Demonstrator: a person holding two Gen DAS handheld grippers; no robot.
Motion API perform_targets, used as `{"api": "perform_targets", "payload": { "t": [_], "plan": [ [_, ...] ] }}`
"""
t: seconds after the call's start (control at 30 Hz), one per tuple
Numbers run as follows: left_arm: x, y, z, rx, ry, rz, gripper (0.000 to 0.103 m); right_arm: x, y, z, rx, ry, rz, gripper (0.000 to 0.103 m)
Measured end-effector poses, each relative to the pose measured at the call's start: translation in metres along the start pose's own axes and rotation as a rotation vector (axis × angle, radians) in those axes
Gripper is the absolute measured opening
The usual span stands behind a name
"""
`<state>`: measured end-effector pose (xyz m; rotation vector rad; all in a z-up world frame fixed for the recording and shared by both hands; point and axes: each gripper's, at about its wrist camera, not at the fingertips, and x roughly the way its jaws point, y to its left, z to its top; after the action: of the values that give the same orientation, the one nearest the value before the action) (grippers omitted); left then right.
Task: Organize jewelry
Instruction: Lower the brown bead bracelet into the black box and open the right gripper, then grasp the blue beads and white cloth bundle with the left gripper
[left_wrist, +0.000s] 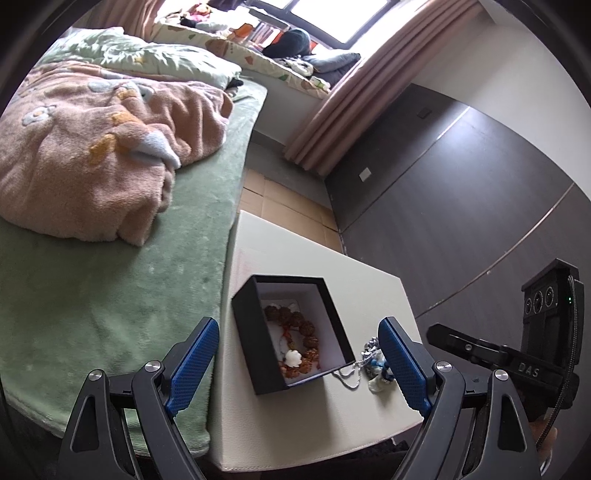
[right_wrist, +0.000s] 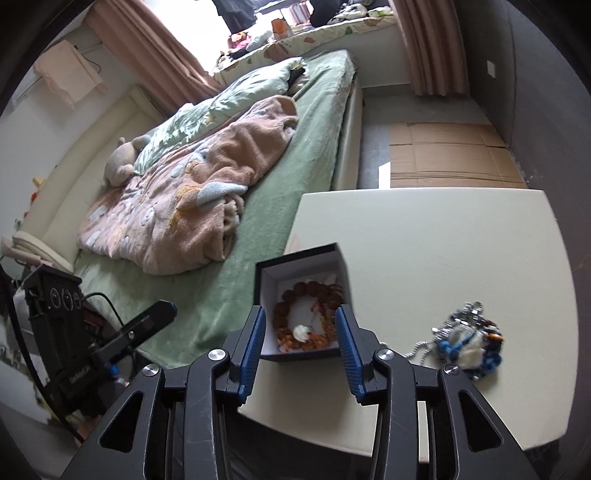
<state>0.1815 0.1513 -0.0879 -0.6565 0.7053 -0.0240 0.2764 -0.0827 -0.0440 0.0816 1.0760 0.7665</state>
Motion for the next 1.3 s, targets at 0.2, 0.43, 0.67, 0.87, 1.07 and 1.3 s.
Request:
{"api": "perform_targets", "payload": {
  "t": [0.2, 0.43, 0.67, 0.87, 1.07, 1.3],
  "plan": [
    [0.011, -0.027, -0.01, 0.053, 0.024, -0.022, 0.088, -0.028, -0.039, -0.016, 0.089, -0.051, -0.053, 0.078],
    [0.027, -0.063, -0.023, 0.127, 0.064, -0.054, 0.088, -0.049, -0.087, -0.042, 0.207, -0.093, -0.07, 0.078],
    [0.037, -0.102, -0.036, 0.221, 0.089, -0.085, 0.088, -0.059, -0.126, -0.068, 0.304, -0.116, -0.06, 0.078],
    [0.054, -0.129, -0.048, 0.274, 0.122, -0.095, 0.085, -0.068, -0.15, -0.086, 0.348, -0.136, -0.056, 0.078],
    [0.08, -0.142, -0.058, 0.275, 0.187, -0.083, 0.062, -0.077, -0.169, -0.1, 0.374, -0.159, -0.05, 0.078],
    [0.117, -0.154, -0.073, 0.26, 0.275, -0.067, 0.046, -0.081, -0.192, -0.114, 0.414, -0.175, -0.038, 0.078]
  ]
}}
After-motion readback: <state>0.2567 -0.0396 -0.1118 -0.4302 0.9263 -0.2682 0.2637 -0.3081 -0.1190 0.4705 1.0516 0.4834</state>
